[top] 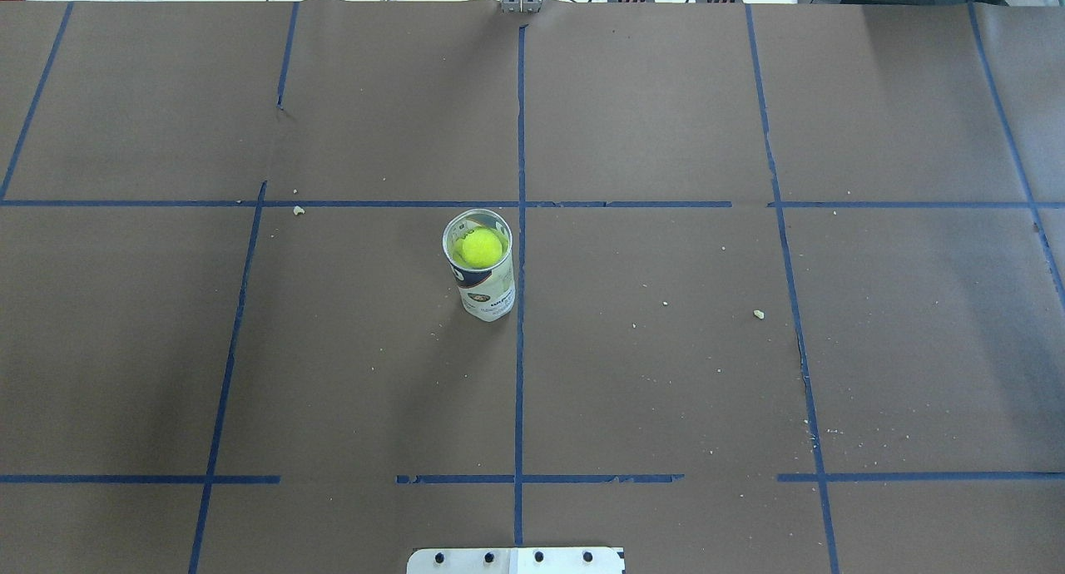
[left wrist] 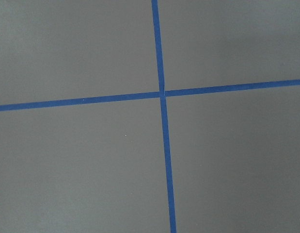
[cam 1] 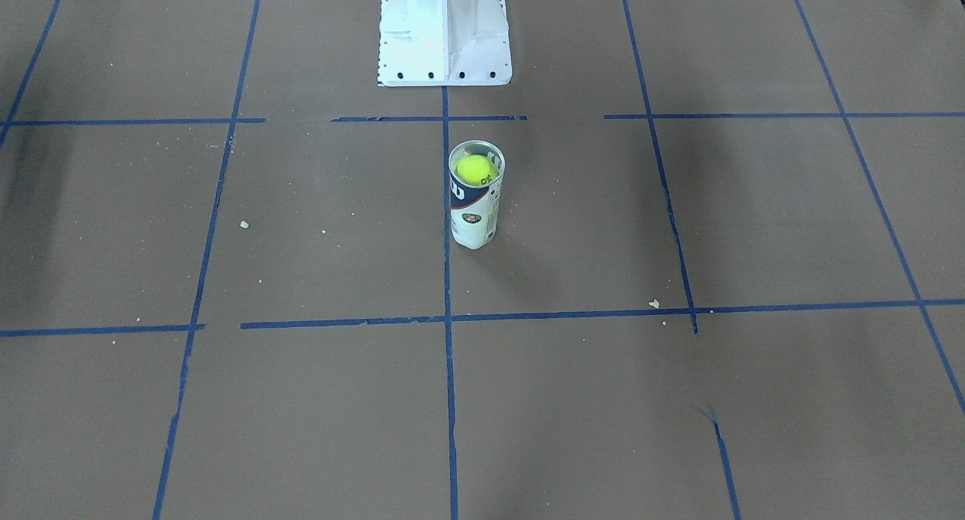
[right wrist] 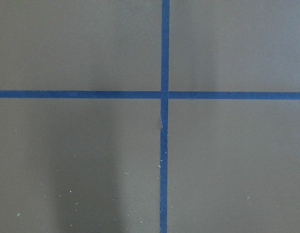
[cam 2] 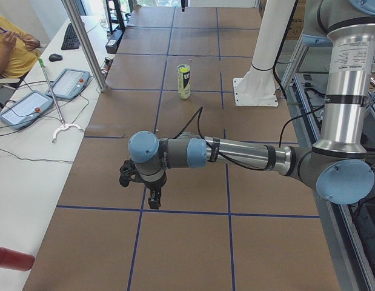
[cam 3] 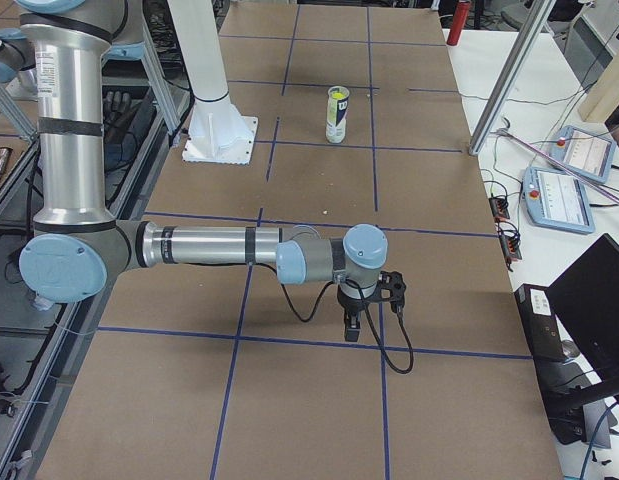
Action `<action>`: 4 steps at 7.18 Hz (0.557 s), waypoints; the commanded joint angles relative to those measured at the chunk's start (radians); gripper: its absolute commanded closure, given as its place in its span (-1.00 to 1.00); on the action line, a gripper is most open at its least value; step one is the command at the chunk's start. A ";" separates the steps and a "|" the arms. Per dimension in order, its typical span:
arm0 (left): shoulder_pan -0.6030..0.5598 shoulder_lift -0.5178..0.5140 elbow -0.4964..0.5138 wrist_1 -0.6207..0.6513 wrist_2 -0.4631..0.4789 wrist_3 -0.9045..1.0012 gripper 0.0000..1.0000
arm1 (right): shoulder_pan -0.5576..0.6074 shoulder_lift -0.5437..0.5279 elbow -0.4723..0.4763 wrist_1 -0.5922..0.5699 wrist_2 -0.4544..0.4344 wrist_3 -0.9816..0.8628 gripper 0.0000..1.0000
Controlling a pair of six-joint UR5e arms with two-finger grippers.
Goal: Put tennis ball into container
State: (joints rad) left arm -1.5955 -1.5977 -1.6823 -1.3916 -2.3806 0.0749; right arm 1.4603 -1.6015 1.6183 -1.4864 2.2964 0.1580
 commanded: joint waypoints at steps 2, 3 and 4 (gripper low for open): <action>0.002 0.019 -0.002 0.009 0.003 -0.014 -1.00 | 0.000 0.000 0.000 0.000 0.000 0.000 -1.00; 0.002 0.021 0.004 0.005 0.003 -0.014 -1.00 | 0.000 0.000 0.000 0.000 0.000 0.000 -1.00; 0.002 0.018 0.003 0.003 0.001 -0.014 -1.00 | 0.000 0.000 0.000 0.000 0.000 0.000 -1.00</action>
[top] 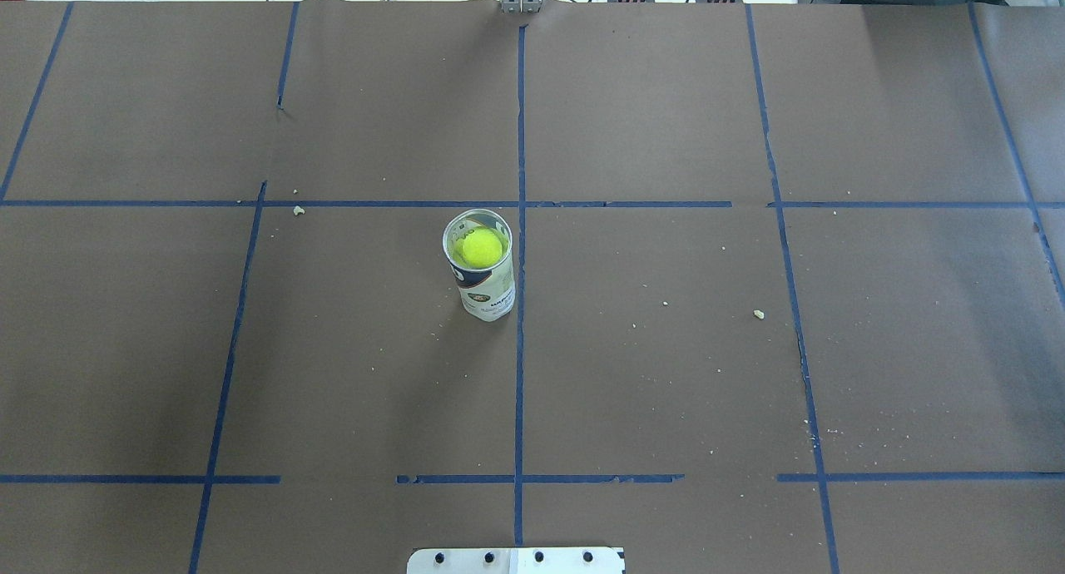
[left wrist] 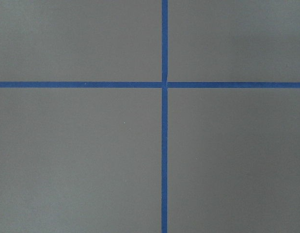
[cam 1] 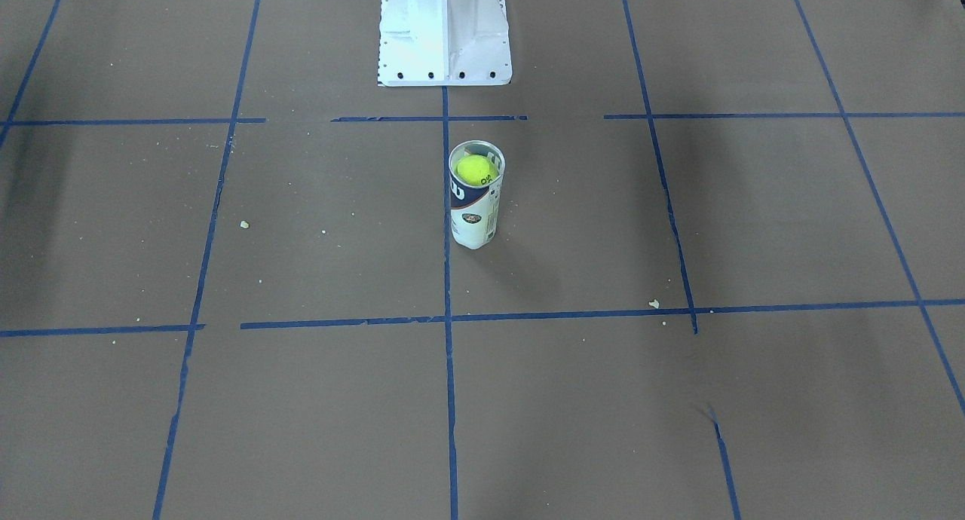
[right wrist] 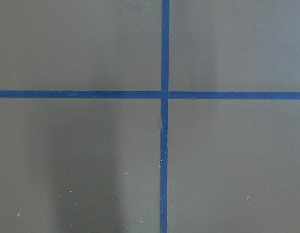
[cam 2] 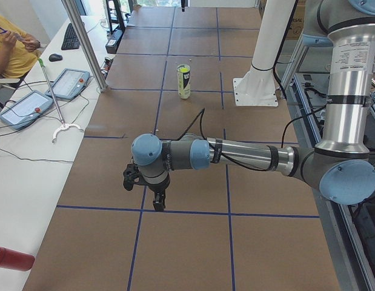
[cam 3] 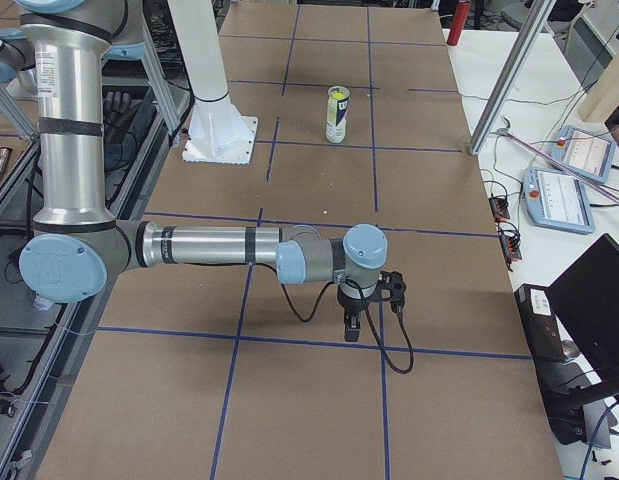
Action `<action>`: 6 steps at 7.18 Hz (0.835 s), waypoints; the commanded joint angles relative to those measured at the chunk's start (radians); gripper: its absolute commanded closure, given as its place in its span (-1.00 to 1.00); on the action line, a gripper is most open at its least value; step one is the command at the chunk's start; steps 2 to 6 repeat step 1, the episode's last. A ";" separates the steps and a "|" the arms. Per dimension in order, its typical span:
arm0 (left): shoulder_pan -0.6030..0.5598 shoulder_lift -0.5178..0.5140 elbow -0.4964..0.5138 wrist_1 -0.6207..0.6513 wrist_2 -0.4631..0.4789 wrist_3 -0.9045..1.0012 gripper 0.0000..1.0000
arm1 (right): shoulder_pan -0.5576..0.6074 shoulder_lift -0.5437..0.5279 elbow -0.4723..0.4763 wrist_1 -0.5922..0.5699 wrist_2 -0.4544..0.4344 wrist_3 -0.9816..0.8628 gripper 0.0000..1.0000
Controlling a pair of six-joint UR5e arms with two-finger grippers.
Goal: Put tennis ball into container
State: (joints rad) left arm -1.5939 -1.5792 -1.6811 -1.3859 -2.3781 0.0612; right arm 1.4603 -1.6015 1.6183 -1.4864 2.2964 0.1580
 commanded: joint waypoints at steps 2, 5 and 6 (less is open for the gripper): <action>0.000 -0.004 0.007 -0.004 -0.001 0.000 -1.00 | 0.000 0.000 0.000 0.000 0.000 0.000 -1.00; 0.000 -0.004 0.007 -0.004 -0.001 0.000 -1.00 | 0.000 0.000 0.000 0.000 0.000 0.000 -1.00; 0.000 -0.004 0.007 -0.004 -0.001 0.000 -1.00 | 0.000 0.000 0.000 0.000 0.000 0.000 -1.00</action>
